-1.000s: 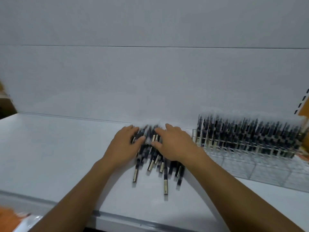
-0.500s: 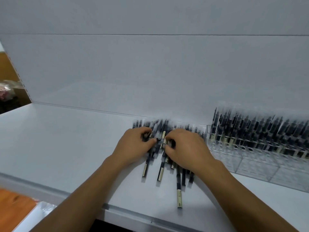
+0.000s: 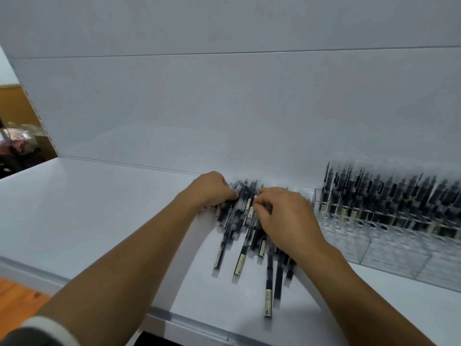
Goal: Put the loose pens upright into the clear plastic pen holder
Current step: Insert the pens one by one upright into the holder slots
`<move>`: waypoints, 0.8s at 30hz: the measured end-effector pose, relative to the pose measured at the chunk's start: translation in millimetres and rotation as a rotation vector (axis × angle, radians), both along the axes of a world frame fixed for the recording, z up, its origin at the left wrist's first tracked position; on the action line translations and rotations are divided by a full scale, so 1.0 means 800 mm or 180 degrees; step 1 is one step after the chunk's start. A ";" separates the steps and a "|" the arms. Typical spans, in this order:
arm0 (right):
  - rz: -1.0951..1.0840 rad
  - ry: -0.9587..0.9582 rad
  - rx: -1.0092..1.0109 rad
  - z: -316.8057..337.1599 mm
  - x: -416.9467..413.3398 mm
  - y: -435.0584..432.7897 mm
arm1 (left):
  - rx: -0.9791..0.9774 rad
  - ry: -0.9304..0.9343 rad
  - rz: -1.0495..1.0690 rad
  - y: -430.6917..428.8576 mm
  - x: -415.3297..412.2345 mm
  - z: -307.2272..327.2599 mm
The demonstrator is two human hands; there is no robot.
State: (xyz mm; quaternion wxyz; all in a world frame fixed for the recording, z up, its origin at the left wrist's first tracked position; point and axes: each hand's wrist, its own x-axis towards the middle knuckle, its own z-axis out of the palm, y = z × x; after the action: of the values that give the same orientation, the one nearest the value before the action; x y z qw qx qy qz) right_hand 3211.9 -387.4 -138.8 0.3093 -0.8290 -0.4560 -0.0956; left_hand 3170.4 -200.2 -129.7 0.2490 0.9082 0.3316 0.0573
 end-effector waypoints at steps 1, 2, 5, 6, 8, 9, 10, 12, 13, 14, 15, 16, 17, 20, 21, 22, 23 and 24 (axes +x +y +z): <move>0.0007 -0.0049 -0.0117 -0.001 0.000 0.001 | 0.0013 0.0147 -0.0019 0.000 0.005 0.004; 0.0011 -0.0127 -0.0240 -0.002 -0.001 0.003 | 0.0030 0.0270 -0.0030 0.000 0.009 0.008; -0.0048 -0.0280 -0.0480 -0.003 0.001 0.010 | 0.0055 0.0522 -0.0030 -0.001 0.018 0.018; -0.0066 -0.0274 -0.0512 -0.003 0.001 0.012 | 0.0016 0.0566 -0.0030 -0.002 0.019 0.020; -0.0093 -0.0295 -0.0586 -0.004 0.001 0.015 | -0.0130 0.0533 -0.0010 -0.002 0.020 0.021; -0.0104 -0.0320 -0.0606 -0.004 0.000 0.015 | -0.0214 0.0465 0.0011 -0.002 0.020 0.019; -0.0118 -0.0384 -0.0606 -0.006 -0.001 0.016 | -0.0284 0.0376 0.0039 -0.001 0.019 0.017; -0.0188 -0.0608 -0.0500 -0.007 0.000 0.015 | -0.0375 0.0173 0.0082 -0.001 0.018 0.014; -0.0215 -0.0669 -0.0437 -0.006 0.000 0.015 | -0.0394 0.0082 0.0091 -0.001 0.017 0.013; -0.0226 -0.0655 -0.0372 -0.006 0.002 0.015 | -0.0375 0.0033 0.0087 -0.003 0.018 0.012; -0.0229 -0.0570 -0.0312 -0.005 0.003 0.015 | -0.0290 0.0045 0.0075 -0.005 0.020 0.012; -0.0217 -0.0454 -0.0246 -0.005 0.005 0.015 | -0.0137 0.0121 0.0056 -0.008 0.021 0.013; -0.0207 -0.0335 -0.0178 -0.005 0.006 0.015 | 0.0058 0.0218 0.0029 -0.011 0.022 0.013; -0.0212 -0.0019 0.0077 -0.003 0.006 0.011 | 0.0489 0.0373 0.0019 -0.021 0.024 0.016; -0.0203 0.0083 0.0159 -0.002 0.005 0.009 | 0.0532 0.0371 0.0023 -0.023 0.024 0.017; -0.0185 0.0168 0.0221 -0.002 0.004 0.007 | 0.0515 0.0359 0.0038 -0.024 0.024 0.018; -0.0159 0.0248 0.0259 -0.002 0.003 0.006 | 0.0448 0.0312 0.0066 -0.023 0.023 0.017; -0.0128 0.0323 0.0285 -0.002 0.002 0.005 | 0.0341 0.0232 0.0108 -0.023 0.022 0.016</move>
State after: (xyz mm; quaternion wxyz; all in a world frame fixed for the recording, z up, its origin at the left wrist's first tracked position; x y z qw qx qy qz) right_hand 3213.7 -383.4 -140.2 0.3669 -0.8271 -0.4182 -0.0800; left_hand 3187.7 -218.4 -116.7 0.1868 0.9159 0.3523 0.0461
